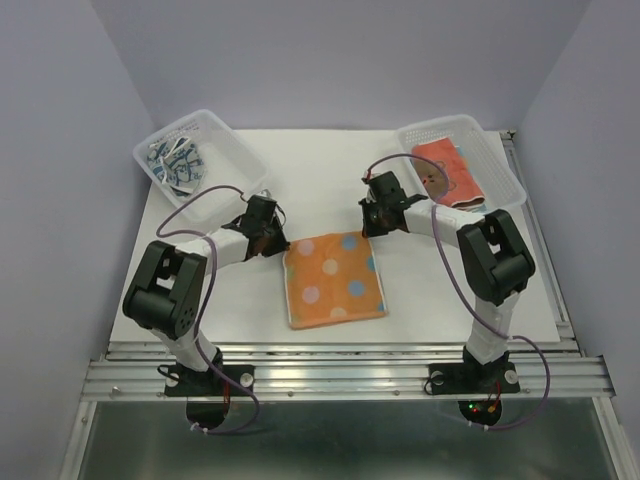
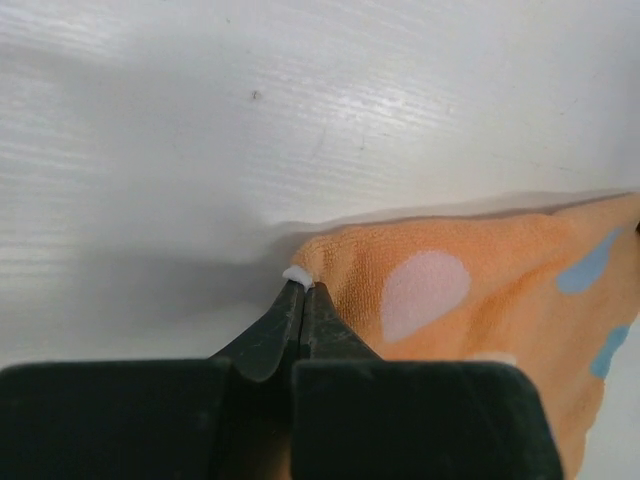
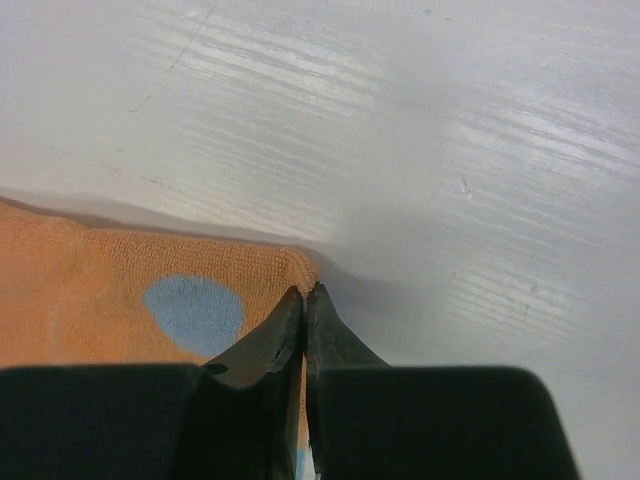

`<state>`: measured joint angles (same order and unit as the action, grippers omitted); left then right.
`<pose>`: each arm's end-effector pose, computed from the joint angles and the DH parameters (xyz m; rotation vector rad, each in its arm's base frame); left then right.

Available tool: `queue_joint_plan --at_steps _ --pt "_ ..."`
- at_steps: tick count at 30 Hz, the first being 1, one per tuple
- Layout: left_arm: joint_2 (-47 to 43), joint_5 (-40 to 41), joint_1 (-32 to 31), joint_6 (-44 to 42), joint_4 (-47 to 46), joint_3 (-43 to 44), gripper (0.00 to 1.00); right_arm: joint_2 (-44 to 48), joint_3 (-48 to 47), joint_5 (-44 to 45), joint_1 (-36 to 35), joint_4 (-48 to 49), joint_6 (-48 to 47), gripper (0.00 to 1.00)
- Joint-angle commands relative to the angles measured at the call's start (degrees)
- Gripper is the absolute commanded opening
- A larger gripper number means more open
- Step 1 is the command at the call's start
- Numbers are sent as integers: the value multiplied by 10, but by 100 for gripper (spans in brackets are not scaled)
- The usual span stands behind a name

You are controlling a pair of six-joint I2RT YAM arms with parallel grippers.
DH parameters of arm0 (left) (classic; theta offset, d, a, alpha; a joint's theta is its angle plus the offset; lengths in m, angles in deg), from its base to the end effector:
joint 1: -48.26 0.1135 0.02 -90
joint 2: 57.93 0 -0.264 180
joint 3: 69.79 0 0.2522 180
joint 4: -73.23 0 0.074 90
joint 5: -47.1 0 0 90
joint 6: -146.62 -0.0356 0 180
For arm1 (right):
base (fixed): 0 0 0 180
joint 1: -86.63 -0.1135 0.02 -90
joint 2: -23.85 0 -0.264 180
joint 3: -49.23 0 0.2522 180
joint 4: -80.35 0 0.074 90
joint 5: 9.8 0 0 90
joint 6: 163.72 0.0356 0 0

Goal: Fold and stack the towels
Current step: Fold the towel

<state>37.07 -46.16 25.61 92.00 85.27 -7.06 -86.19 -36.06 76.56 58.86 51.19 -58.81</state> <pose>0.3081 -0.1307 0.1653 -0.2388 2.4016 -0.5532 0.3564 0.1902 0.1674 -0.3120 2.5324 0.3780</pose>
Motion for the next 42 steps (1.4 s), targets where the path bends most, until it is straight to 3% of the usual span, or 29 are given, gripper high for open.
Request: queue_joint_plan --at_steps 1,8,18,25,36,42 --pt "-99 6 0 1 -30 -40 0 68 13 -10 3 22 -9 2" --pt "-234 -6 -35 15 -74 -138 0 156 89 -60 2 33 12 2" --pt "-439 -13 -92 81 -70 -278 0 320 231 -137 -5 37 50 2" --pt "-532 -29 -115 138 -44 -349 0 416 336 -178 -11 59 82 3" --pt "-645 -53 -119 177 27 -391 0 456 404 -197 -14 85 97 6" --pt "-653 -81 -119 186 30 -407 0 458 402 -197 -14 84 95 7"
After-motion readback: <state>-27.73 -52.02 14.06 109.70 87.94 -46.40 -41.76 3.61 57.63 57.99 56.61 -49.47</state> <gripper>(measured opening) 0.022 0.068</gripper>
